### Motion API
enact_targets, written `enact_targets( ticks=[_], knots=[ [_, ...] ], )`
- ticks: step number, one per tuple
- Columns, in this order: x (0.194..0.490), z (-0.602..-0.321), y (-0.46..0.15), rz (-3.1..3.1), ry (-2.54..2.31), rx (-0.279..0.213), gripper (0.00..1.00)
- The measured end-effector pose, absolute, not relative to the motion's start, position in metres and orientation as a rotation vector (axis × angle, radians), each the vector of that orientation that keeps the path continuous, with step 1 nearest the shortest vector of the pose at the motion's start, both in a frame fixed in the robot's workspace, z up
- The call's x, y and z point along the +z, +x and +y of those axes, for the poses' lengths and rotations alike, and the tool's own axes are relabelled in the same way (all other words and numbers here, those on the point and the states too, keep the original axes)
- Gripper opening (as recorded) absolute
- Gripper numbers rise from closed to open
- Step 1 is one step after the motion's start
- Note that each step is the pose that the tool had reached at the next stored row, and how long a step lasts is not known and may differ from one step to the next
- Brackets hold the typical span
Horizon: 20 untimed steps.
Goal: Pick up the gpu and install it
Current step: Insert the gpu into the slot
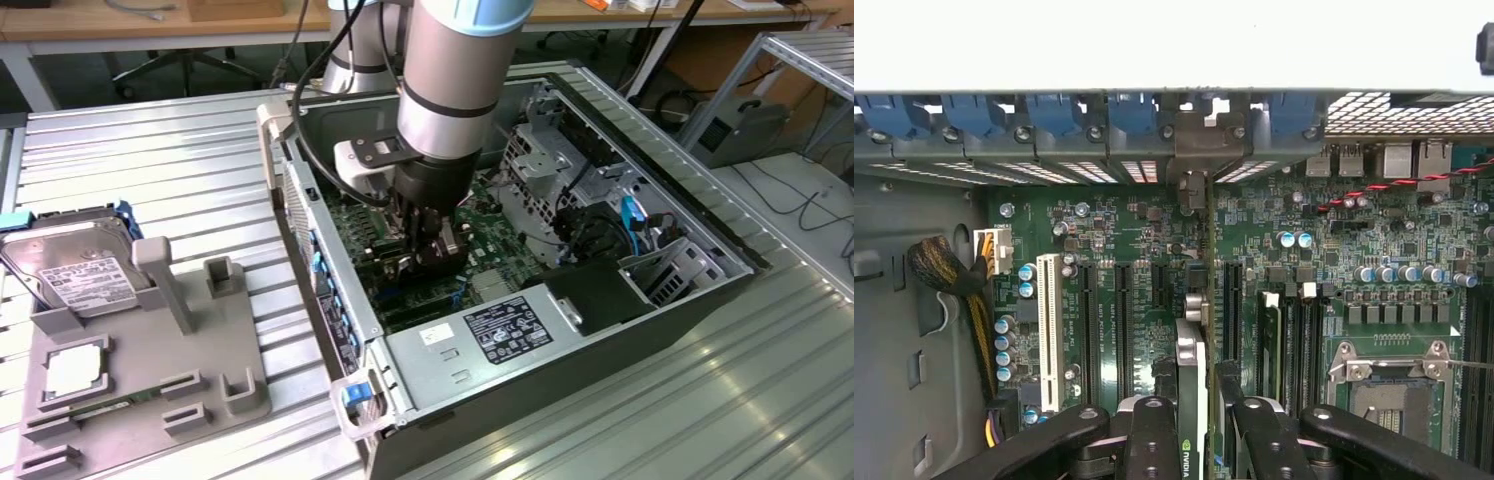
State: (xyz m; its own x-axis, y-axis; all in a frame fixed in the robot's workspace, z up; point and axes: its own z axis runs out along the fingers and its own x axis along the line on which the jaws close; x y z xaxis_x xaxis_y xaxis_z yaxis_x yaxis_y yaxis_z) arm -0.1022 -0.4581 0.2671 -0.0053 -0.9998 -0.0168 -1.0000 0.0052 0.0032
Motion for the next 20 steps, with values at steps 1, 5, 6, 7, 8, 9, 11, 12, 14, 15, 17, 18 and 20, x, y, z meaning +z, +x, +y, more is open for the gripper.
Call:
enact_targets(
  ticks=[1,5,6,7,8,9,11,12,14,15,17,18,20],
  knots=[
    [0.2669,-0.458,-0.1024,2.22,-2.209,0.022,0.26],
    [0.2667,-0.458,-0.1029,2.22,-2.209,0.022,0.26],
    [0.2667,-0.458,-0.103,2.22,-2.208,0.022,0.26],
    [0.2667,-0.458,-0.1031,2.22,-2.208,0.022,0.26],
    [0.2667,-0.458,-0.1032,2.22,-2.209,0.022,0.26],
    [0.2667,-0.458,-0.1032,2.22,-2.209,0.022,0.26],
    [0.2667,-0.458,-0.1032,2.22,-2.208,0.022,0.26],
    [0.2667,-0.458,-0.1032,2.22,-2.208,0.022,0.26],
    [0.2667,-0.458,-0.1032,2.22,-2.208,0.022,0.26],
    [0.2667,-0.458,-0.1032,2.22,-2.208,0.022,0.26],
    [0.2666,-0.458,-0.1035,2.221,-2.208,0.023,0.27],
    [0.2666,-0.458,-0.1034,2.22,-2.208,0.022,0.33],
    [0.2666,-0.458,-0.1033,2.22,-2.208,0.022,0.33]
  ],
)
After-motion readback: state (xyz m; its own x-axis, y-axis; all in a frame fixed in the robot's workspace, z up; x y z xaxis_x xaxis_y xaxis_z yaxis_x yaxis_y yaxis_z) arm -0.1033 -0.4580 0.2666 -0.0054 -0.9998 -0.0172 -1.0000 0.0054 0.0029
